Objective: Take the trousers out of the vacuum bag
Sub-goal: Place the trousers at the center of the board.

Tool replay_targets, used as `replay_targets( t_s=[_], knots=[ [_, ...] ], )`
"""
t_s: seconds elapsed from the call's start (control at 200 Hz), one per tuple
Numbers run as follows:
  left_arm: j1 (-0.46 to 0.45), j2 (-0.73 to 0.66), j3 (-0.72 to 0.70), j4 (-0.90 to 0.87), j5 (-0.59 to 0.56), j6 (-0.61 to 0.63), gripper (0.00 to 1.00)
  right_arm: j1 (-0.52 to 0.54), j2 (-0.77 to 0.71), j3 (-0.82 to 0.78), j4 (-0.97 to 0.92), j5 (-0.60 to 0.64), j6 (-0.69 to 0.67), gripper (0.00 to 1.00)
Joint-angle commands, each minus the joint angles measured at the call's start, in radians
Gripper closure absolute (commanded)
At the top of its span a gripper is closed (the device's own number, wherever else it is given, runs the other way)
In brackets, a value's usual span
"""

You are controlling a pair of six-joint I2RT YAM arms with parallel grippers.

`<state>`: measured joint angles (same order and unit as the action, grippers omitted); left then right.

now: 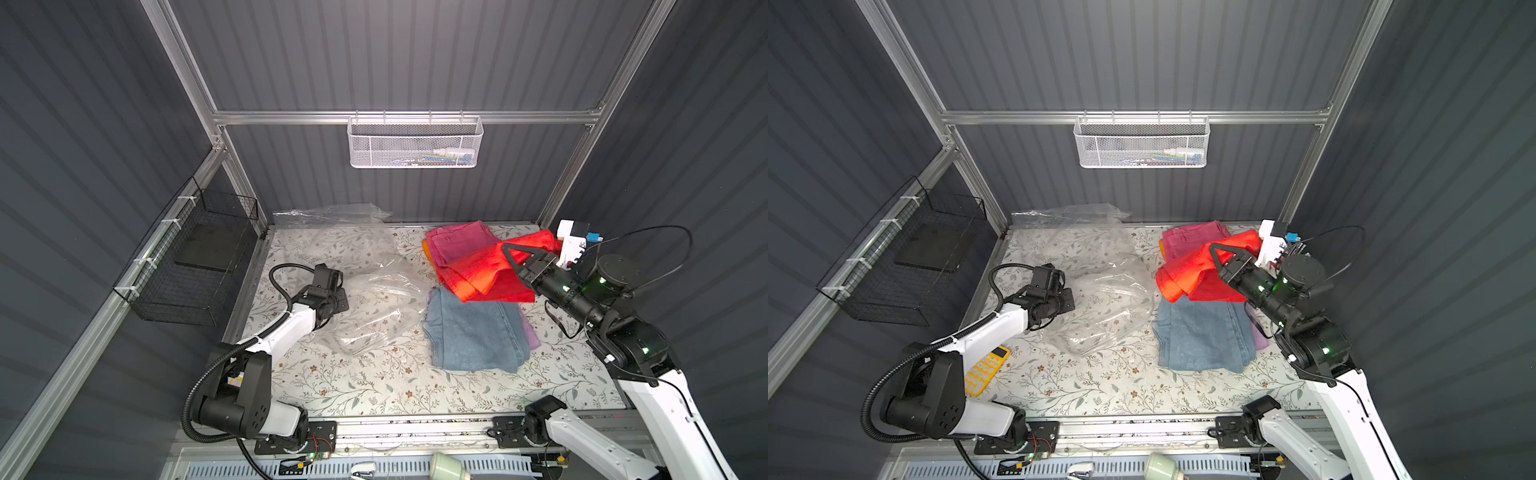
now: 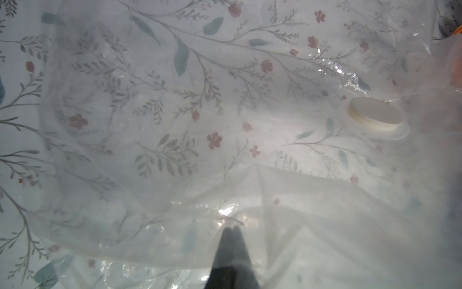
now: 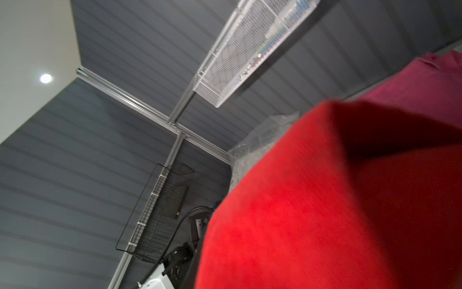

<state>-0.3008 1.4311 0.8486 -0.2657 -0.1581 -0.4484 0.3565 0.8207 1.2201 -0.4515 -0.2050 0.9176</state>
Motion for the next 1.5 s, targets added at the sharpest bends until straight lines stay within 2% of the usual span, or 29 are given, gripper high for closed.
replay_targets(
  t_s=[0.0, 0.15, 0.195, 0.43, 0.575, 0.875, 1.17, 1.336, 1.496],
  knots=[
    [0.007, -0.017, 0.026, -0.021, -0.011, 0.018, 1.0, -0.031, 0.011, 0.004, 0.096, -0.07, -0.004, 1.0],
    [0.008, -0.016, 0.037, -0.03, -0.003, 0.014, 1.0, -0.091, 0.073, -0.027, 0.199, -0.121, 0.013, 1.0],
    [0.008, -0.015, 0.044, -0.033, -0.006, 0.011, 1.0, -0.113, 0.099, -0.034, 0.242, -0.184, 0.019, 1.0],
    [0.011, 0.0, 0.079, -0.05, -0.013, 0.011, 1.0, -0.203, 0.241, 0.034, 0.357, -0.297, 0.036, 1.0],
    [0.012, -0.01, 0.086, -0.057, -0.015, 0.013, 1.0, -0.225, 0.229, -0.067, 0.43, -0.348, 0.065, 1.0],
    [0.019, 0.012, 0.093, -0.056, -0.005, 0.01, 1.0, -0.228, 0.002, -0.454, 0.427, -0.322, 0.07, 1.0],
    [0.023, 0.002, 0.103, -0.05, 0.014, -0.001, 1.0, -0.228, -0.211, -0.791, 0.391, -0.28, 0.145, 1.0],
    [0.025, -0.006, 0.11, -0.061, 0.013, -0.005, 1.0, -0.226, -0.318, -0.911, 0.286, -0.23, 0.152, 1.0],
    [0.025, -0.012, 0.11, -0.065, 0.013, -0.004, 1.0, -0.226, -0.423, -1.04, 0.19, -0.167, 0.227, 1.0]
  ],
)
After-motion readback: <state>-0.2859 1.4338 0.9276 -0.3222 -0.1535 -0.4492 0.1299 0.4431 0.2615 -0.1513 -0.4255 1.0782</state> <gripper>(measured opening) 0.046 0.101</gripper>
